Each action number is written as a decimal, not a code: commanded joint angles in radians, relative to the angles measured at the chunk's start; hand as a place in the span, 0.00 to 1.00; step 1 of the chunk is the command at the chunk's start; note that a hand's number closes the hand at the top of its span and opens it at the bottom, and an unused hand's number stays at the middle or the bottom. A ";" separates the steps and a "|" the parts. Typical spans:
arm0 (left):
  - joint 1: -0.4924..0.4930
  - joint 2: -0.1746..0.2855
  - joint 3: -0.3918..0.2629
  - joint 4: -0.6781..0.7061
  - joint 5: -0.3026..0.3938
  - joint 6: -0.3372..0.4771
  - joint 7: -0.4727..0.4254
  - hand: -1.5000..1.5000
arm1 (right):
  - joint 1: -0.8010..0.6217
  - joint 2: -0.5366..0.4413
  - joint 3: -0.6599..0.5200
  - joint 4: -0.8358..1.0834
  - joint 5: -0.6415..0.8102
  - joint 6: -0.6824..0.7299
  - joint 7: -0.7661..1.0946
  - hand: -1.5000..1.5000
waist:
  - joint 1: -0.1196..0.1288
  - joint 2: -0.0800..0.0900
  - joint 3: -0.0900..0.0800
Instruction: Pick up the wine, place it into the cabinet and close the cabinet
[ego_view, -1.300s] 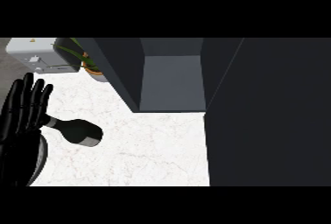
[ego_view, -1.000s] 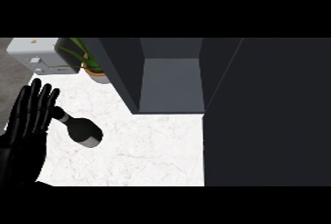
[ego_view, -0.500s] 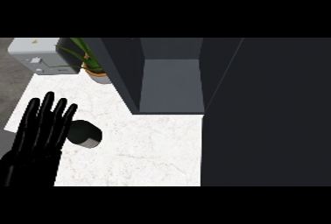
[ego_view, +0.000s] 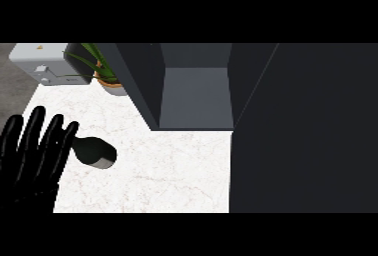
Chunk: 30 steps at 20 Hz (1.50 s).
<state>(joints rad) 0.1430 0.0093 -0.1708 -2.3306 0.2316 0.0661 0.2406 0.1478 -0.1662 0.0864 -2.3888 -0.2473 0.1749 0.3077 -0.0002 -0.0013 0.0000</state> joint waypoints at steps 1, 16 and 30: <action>-0.088 -0.009 -0.057 -0.016 -0.072 0.109 0.088 0.00 | 0.003 0.013 0.026 -0.132 -0.012 -0.035 0.101 0.00 | -0.005 0.000 0.000; 0.036 0.038 0.133 -0.162 0.019 0.089 0.155 0.00 | -0.039 0.021 0.030 -0.168 0.030 -0.067 0.175 0.00 | 0.001 -0.002 0.000; -0.101 0.115 0.453 0.061 0.219 0.008 0.179 0.00 | -0.156 0.025 -0.001 -0.129 0.021 -0.100 0.237 0.00 | -0.001 0.000 -0.001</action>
<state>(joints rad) 0.0707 0.1160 0.2271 -2.3342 0.3670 0.1011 0.4345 -0.0112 -0.1631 0.0523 -2.4198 -0.2189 0.0949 0.5022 -0.0010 -0.0025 -0.0004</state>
